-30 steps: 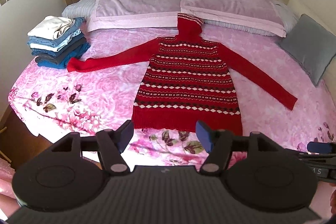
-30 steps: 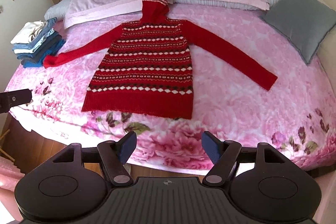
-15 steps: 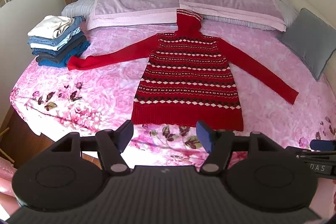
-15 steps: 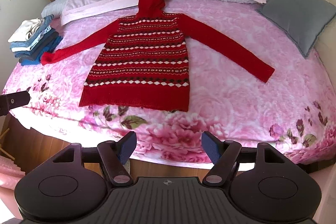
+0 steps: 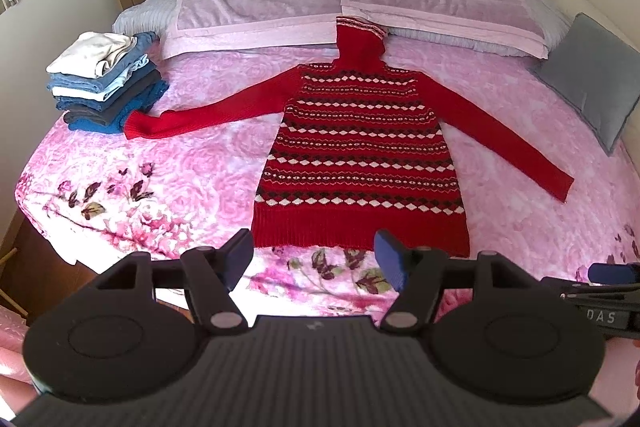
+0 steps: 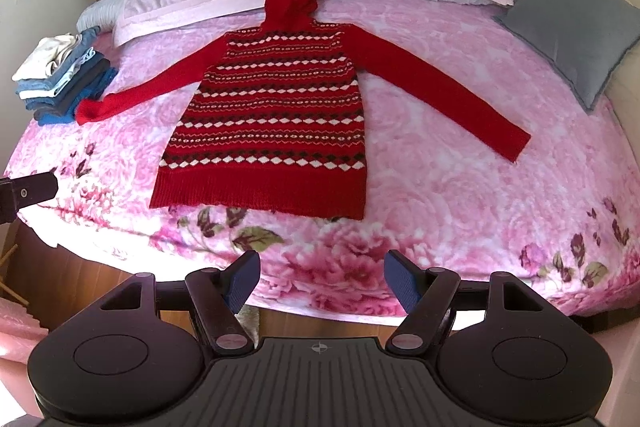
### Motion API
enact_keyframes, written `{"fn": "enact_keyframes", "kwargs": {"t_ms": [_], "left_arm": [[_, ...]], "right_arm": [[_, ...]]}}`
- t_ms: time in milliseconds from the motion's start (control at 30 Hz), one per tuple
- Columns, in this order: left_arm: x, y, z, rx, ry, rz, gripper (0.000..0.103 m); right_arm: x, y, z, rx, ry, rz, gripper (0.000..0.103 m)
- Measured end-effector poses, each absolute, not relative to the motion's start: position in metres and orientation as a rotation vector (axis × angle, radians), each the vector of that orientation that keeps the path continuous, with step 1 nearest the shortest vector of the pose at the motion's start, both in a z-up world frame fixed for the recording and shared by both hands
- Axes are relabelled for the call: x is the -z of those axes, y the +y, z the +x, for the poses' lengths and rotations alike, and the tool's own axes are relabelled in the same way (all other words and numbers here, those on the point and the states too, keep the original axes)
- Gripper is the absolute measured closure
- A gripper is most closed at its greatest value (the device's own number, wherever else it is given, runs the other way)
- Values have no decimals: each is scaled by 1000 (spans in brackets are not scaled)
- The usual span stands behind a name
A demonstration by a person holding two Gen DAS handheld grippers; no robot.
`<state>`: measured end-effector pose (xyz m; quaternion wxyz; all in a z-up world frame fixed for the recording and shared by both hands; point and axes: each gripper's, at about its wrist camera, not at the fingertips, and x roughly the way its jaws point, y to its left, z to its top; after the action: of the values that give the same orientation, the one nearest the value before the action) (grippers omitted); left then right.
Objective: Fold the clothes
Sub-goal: 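Open both grippers and pull both tools back from the flat sweater, then grasp the sleeve cuff near the blue clothes stack with the left gripper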
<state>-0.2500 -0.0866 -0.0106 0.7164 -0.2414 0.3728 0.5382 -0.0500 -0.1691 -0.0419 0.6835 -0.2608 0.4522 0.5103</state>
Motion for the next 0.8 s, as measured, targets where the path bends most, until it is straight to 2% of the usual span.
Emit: {"fn": "enact_keyframes", "kwargs": {"t_ms": [167, 300, 633, 800], "left_arm": [[20, -52, -249, -1178, 814, -559, 39], [30, -9, -257, -1179, 730, -600, 39], [56, 166, -323, -1266, 528, -827, 37], [89, 245, -361, -1341, 506, -904, 37]], "right_arm": [[48, -144, -44, -1140, 1017, -600, 31], [54, -112, -32, -1114, 1011, -574, 31], [47, -13, 2, -1096, 832, -285, 31], [68, 54, 14, -1031, 888, -328, 31]]}}
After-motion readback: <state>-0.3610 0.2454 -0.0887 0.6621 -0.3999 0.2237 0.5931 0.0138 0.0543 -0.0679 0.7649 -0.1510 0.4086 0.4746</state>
